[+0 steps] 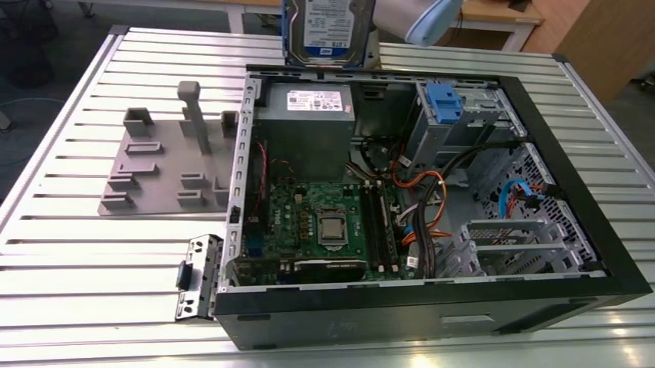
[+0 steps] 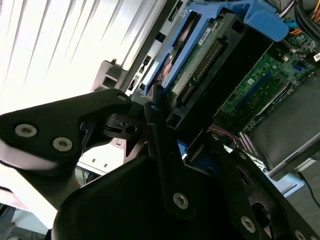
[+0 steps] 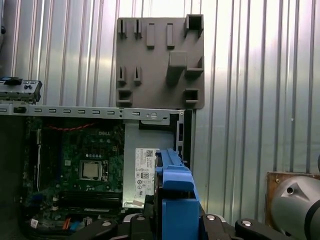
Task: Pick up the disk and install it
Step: 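Pick up the disk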
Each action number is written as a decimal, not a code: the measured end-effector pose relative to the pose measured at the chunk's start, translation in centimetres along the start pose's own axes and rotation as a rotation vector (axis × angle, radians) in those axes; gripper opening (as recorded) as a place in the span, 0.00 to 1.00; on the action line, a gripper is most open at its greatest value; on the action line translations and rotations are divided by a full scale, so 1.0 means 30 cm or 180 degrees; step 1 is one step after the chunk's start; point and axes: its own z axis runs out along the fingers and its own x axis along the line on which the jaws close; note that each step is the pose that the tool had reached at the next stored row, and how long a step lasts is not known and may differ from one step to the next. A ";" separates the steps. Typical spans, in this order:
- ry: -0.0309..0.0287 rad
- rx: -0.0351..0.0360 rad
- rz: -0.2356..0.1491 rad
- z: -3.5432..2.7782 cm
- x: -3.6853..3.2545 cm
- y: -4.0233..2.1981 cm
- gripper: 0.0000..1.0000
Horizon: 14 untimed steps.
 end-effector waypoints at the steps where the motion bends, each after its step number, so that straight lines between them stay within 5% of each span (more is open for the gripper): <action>1: 0.0000 0.0000 0.0000 0.000 0.002 -0.001 0.36; 14: 0.0000 0.0000 0.0000 -0.001 0.048 -0.014 0.36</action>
